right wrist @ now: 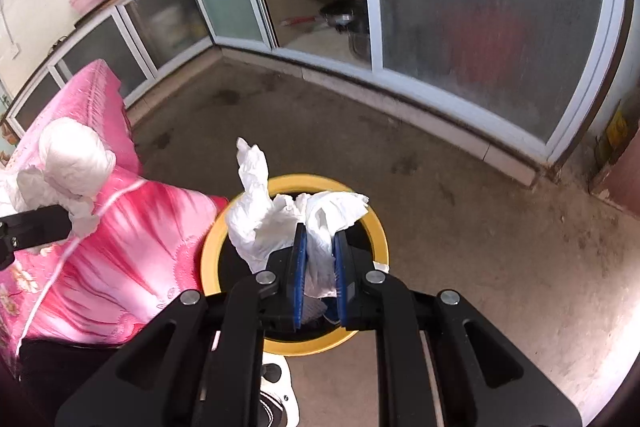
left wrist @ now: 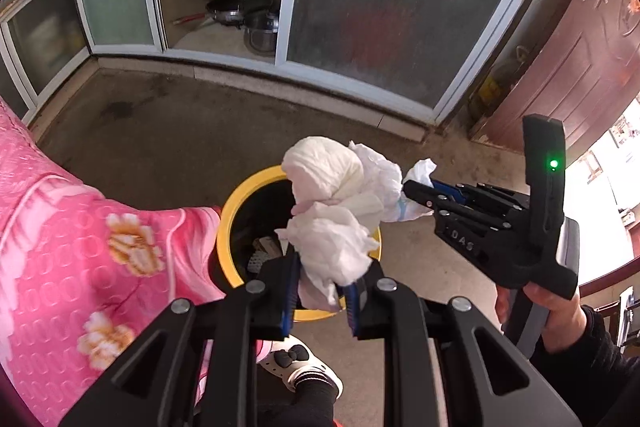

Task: Collect trash
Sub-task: 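Open both tools to drop the tissues into the bin, then move both tools back toward the remaining scrubber and orange peel, then grasp the orange peel with the left tool while the right tool grasps the silver scrubber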

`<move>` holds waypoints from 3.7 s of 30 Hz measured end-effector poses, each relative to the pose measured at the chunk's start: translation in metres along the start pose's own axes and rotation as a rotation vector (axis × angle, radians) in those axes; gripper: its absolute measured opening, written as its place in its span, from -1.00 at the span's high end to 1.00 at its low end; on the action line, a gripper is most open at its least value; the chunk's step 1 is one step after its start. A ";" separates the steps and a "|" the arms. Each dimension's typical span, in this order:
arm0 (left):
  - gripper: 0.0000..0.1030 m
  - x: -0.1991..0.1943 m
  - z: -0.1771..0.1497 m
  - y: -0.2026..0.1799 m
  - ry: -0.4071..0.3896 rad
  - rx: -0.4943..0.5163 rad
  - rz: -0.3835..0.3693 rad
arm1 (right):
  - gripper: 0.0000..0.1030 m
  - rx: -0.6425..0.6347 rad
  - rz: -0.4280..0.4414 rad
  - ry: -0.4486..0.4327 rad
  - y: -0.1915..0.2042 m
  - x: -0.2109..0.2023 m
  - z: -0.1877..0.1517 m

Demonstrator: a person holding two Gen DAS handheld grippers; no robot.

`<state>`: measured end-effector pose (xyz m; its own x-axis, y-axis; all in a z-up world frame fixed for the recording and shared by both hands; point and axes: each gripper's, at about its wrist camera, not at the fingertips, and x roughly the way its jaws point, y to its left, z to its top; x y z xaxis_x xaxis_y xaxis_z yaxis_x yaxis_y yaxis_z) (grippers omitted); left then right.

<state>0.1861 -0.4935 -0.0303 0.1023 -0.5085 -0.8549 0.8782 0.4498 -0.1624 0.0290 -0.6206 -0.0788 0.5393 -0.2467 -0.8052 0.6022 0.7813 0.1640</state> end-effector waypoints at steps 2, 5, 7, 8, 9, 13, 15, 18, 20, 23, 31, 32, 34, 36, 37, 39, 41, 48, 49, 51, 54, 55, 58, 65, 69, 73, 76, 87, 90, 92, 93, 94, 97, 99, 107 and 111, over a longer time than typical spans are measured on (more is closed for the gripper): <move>0.66 0.015 0.003 0.003 0.019 -0.014 0.020 | 0.77 0.016 -0.003 0.036 -0.003 0.014 0.000; 0.64 0.035 0.007 0.009 0.050 -0.038 0.033 | 0.77 0.034 0.001 0.078 -0.006 0.035 -0.002; 0.63 0.044 0.008 0.012 0.063 -0.044 0.041 | 0.76 0.045 -0.002 0.108 -0.007 0.046 -0.002; 0.60 0.048 0.008 0.011 0.067 -0.046 0.044 | 0.76 0.049 -0.003 0.116 -0.008 0.050 -0.002; 0.53 0.050 0.007 0.011 0.069 -0.047 0.048 | 0.75 0.052 -0.010 0.124 -0.008 0.055 -0.002; -0.85 0.051 0.008 0.011 0.030 -0.056 0.093 | -0.69 0.051 -0.036 0.168 -0.010 0.070 -0.006; -0.85 0.042 0.007 0.010 -0.020 -0.060 0.098 | -0.72 0.068 -0.041 0.157 -0.014 0.071 -0.012; -0.85 0.028 0.004 0.011 -0.029 -0.079 0.072 | -0.72 0.079 -0.057 0.156 -0.022 0.065 -0.018; -0.85 0.009 0.002 0.009 -0.078 -0.083 0.047 | -0.72 0.085 -0.079 0.118 -0.029 0.047 -0.022; -0.85 -0.031 -0.002 0.009 -0.168 -0.101 0.010 | -0.72 0.122 -0.112 0.021 -0.043 0.010 -0.026; -0.85 -0.169 -0.052 0.017 -0.419 -0.077 0.079 | -0.73 0.008 -0.062 -0.240 -0.013 -0.100 -0.013; -0.85 -0.183 -0.061 0.023 -0.429 -0.080 0.109 | -0.73 -0.030 -0.043 -0.260 0.001 -0.108 -0.011; -0.85 -0.208 -0.085 0.038 -0.439 -0.103 0.192 | -0.73 -0.107 0.007 -0.306 0.033 -0.122 -0.005; -0.85 -0.231 -0.113 0.056 -0.445 -0.137 0.267 | -0.73 -0.170 0.077 -0.336 0.067 -0.131 0.000; -0.85 -0.240 -0.125 0.064 -0.447 -0.156 0.300 | -0.73 -0.191 0.104 -0.346 0.081 -0.134 0.001; -0.85 -0.258 -0.148 0.080 -0.445 -0.186 0.364 | -0.74 -0.243 0.164 -0.352 0.116 -0.136 0.005; -0.85 -0.278 -0.173 0.102 -0.432 -0.215 0.442 | -0.74 -0.306 0.225 -0.364 0.155 -0.138 0.008; -0.85 -0.312 -0.244 0.162 -0.358 -0.322 0.638 | -0.74 -0.497 0.442 -0.366 0.283 -0.144 0.014; -0.85 -0.316 -0.250 0.166 -0.356 -0.335 0.640 | -0.74 -0.538 0.472 -0.363 0.308 -0.146 0.011; -0.85 -0.319 -0.264 0.176 -0.361 -0.369 0.650 | -0.74 -0.587 0.515 -0.357 0.342 -0.147 0.011; -0.85 -0.321 -0.275 0.187 -0.385 -0.406 0.695 | -0.74 -0.620 0.590 -0.316 0.381 -0.146 0.011; -0.85 -0.323 -0.282 0.192 -0.403 -0.428 0.712 | -0.74 -0.634 0.615 -0.292 0.397 -0.144 0.010; -0.85 -0.319 -0.291 0.205 -0.422 -0.491 0.713 | -0.74 -0.690 0.636 -0.260 0.436 -0.140 0.008; -0.85 -0.301 -0.298 0.222 -0.422 -0.565 0.660 | -0.73 -0.791 0.677 -0.202 0.497 -0.130 0.003; -0.85 -0.297 -0.303 0.232 -0.434 -0.615 0.655 | -0.73 -0.775 0.692 -0.191 0.505 -0.123 -0.010; -0.85 -0.290 -0.304 0.242 -0.429 -0.647 0.631 | -0.73 -0.756 0.658 -0.191 0.512 -0.111 -0.023; -0.85 -0.286 -0.301 0.248 -0.422 -0.661 0.614 | -0.73 -0.763 0.634 -0.174 0.518 -0.100 -0.028; -0.85 -0.273 -0.292 0.268 -0.383 -0.687 0.569 | -0.64 -0.823 0.646 -0.052 0.558 -0.070 -0.022; -0.85 -0.268 -0.293 0.278 -0.368 -0.715 0.538 | -0.60 -0.855 0.635 -0.031 0.568 -0.064 -0.023; -0.85 -0.266 -0.293 0.282 -0.358 -0.726 0.529 | -0.57 -0.875 0.632 -0.017 0.575 -0.059 -0.025; -0.85 -0.264 -0.293 0.285 -0.352 -0.730 0.526 | -0.54 -0.889 0.624 -0.013 0.578 -0.057 -0.026; -0.85 -0.263 -0.293 0.286 -0.348 -0.733 0.522 | -0.50 -0.900 0.616 -0.007 0.580 -0.056 -0.027; -0.85 -0.262 -0.293 0.292 -0.352 -0.742 0.497 | -0.19 -0.924 0.593 0.025 0.588 -0.049 -0.028; -0.85 -0.262 -0.294 0.296 -0.355 -0.754 0.487 | -0.06 -0.938 0.569 0.042 0.592 -0.044 -0.029; -0.25 -0.258 -0.288 0.304 -0.335 -0.742 0.478 | 0.38 -0.971 0.547 0.089 0.600 -0.036 -0.035; 0.43 -0.256 -0.285 0.308 -0.313 -0.740 0.454 | 0.59 -0.976 0.561 0.105 0.601 -0.038 -0.038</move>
<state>0.2970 -0.0158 -0.0018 0.5801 -0.2952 -0.7592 0.2112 0.9547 -0.2097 0.3483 -0.1198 0.0293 0.5088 0.2931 -0.8095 -0.4511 0.8916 0.0393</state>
